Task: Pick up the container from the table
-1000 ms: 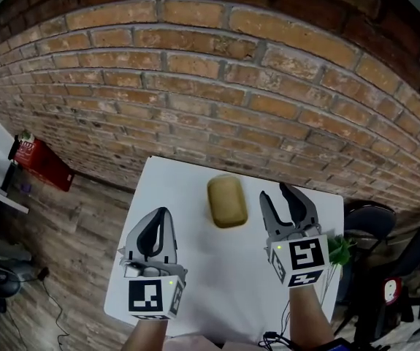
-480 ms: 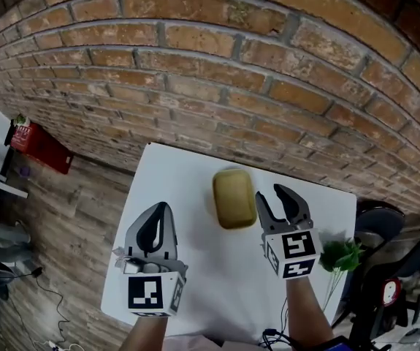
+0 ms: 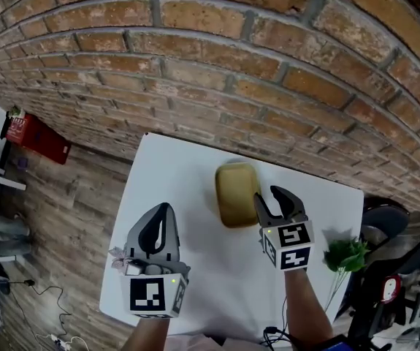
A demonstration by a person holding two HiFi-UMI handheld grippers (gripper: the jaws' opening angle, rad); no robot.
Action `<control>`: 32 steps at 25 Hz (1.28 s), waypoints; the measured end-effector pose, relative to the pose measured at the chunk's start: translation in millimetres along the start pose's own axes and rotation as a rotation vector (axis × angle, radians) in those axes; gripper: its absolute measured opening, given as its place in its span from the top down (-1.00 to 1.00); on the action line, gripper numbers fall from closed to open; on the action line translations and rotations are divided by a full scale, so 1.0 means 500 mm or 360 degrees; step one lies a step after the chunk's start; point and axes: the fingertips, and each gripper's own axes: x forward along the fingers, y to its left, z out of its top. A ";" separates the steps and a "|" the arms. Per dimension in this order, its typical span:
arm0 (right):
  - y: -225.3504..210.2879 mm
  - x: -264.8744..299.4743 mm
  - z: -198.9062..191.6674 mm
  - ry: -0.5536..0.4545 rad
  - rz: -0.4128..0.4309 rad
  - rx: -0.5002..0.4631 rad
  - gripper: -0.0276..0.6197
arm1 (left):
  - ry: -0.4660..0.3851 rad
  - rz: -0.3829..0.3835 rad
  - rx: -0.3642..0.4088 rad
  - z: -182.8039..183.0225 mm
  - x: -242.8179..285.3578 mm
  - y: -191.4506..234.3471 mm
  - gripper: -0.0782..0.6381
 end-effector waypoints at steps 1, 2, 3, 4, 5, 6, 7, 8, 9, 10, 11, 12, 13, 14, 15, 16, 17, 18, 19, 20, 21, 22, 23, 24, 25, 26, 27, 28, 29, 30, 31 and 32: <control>0.001 0.005 -0.010 0.0019 0.0005 0.0007 0.41 | 0.0006 0.0000 -0.0003 -0.004 0.001 0.001 0.76; 0.002 0.009 -0.018 0.0036 0.0009 0.0013 0.41 | 0.0013 0.0001 -0.0005 -0.008 0.003 0.002 0.76; 0.003 0.013 -0.026 0.0051 0.0011 0.0020 0.42 | 0.0018 0.0002 -0.0006 -0.011 0.005 0.004 0.76; 0.003 0.017 -0.032 0.0063 0.0011 0.0026 0.43 | 0.0023 0.0002 -0.0007 -0.014 0.007 0.005 0.75; 0.002 0.020 -0.037 0.0073 0.0010 0.0031 0.44 | 0.0026 0.0001 -0.0006 -0.017 0.009 0.005 0.76; 0.001 0.023 -0.042 0.0081 0.0008 0.0034 0.44 | 0.0029 -0.0002 -0.0005 -0.020 0.011 0.005 0.76; 0.000 0.026 -0.046 0.0090 0.0008 0.0038 0.44 | 0.0033 -0.0006 -0.0005 -0.023 0.013 0.004 0.76; 0.001 0.029 -0.051 0.0098 0.0009 0.0042 0.45 | 0.0038 -0.0009 -0.0007 -0.026 0.014 0.003 0.76; 0.001 0.031 -0.055 0.0107 0.0011 0.0046 0.45 | 0.0044 -0.0012 -0.0010 -0.029 0.016 0.001 0.76; 0.002 0.032 -0.058 0.0115 0.0013 0.0049 0.45 | 0.0050 -0.0015 -0.0013 -0.032 0.017 0.000 0.76; 0.003 0.034 -0.062 0.0124 0.0014 0.0051 0.45 | 0.0054 -0.0018 -0.0016 -0.034 0.019 0.000 0.76; 0.003 0.036 -0.067 0.0133 0.0015 0.0053 0.46 | 0.0055 -0.0021 -0.0017 -0.035 0.021 -0.001 0.76; 0.003 0.038 -0.071 0.0141 0.0014 0.0056 0.46 | 0.0055 -0.0025 -0.0018 -0.036 0.023 -0.002 0.76; 0.003 0.040 -0.075 0.0149 0.0014 0.0060 0.47 | 0.0055 -0.0029 -0.0018 -0.036 0.024 -0.002 0.76; 0.004 0.042 -0.079 0.0158 0.0015 0.0063 0.47 | 0.0056 -0.0032 -0.0019 -0.037 0.026 -0.002 0.76; 0.004 0.045 -0.083 0.0168 0.0016 0.0065 0.48 | 0.0058 -0.0033 -0.0020 -0.038 0.027 -0.002 0.76; 0.005 0.047 -0.087 0.0177 0.0018 0.0067 0.48 | 0.0062 -0.0033 -0.0021 -0.040 0.028 -0.001 0.76; 0.006 0.049 -0.091 0.0186 0.0020 0.0068 0.49 | 0.0066 -0.0033 -0.0022 -0.042 0.029 0.000 0.76; 0.007 0.051 -0.095 0.0195 0.0021 0.0070 0.49 | 0.0070 -0.0032 -0.0023 -0.044 0.030 0.001 0.76; 0.008 0.052 -0.099 0.0204 0.0021 0.0071 0.50 | 0.0074 -0.0032 -0.0024 -0.045 0.030 0.003 0.76; 0.009 0.053 -0.103 0.0212 0.0020 0.0071 0.50 | 0.0077 -0.0031 -0.0024 -0.047 0.030 0.004 0.76; 0.010 0.054 -0.107 0.0219 0.0018 0.0071 0.51 | 0.0079 -0.0031 -0.0024 -0.048 0.030 0.006 0.76; 0.010 0.055 -0.110 0.0224 0.0016 0.0072 0.51 | 0.0081 -0.0031 -0.0024 -0.049 0.031 0.007 0.76; 0.010 0.056 -0.112 0.0225 0.0014 0.0072 0.52 | 0.0082 -0.0031 -0.0023 -0.049 0.031 0.008 0.76; 0.010 0.058 -0.112 0.0226 0.0013 0.0072 0.52 | 0.0083 -0.0031 -0.0023 -0.050 0.032 0.009 0.76; 0.011 0.059 -0.113 0.0227 0.0013 0.0071 0.52 | 0.0083 -0.0032 -0.0023 -0.050 0.032 0.009 0.76; 0.011 0.060 -0.113 0.0229 0.0013 0.0069 0.52 | 0.0082 -0.0033 -0.0024 -0.050 0.033 0.009 0.76; 0.012 0.061 -0.113 0.0232 0.0013 0.0067 0.53 | 0.0081 -0.0034 -0.0026 -0.050 0.034 0.009 0.76; 0.012 0.062 -0.113 0.0235 0.0011 0.0066 0.54 | 0.0081 -0.0035 -0.0027 -0.050 0.035 0.009 0.76; 0.012 0.062 -0.114 0.0237 0.0009 0.0066 0.55 | 0.0080 -0.0036 -0.0027 -0.051 0.035 0.008 0.76; 0.011 0.062 -0.114 0.0239 0.0005 0.0067 0.57 | 0.0081 -0.0037 -0.0026 -0.051 0.036 0.008 0.76; 0.011 0.062 -0.114 0.0239 0.0002 0.0069 0.59 | 0.0081 -0.0037 -0.0025 -0.051 0.036 0.008 0.76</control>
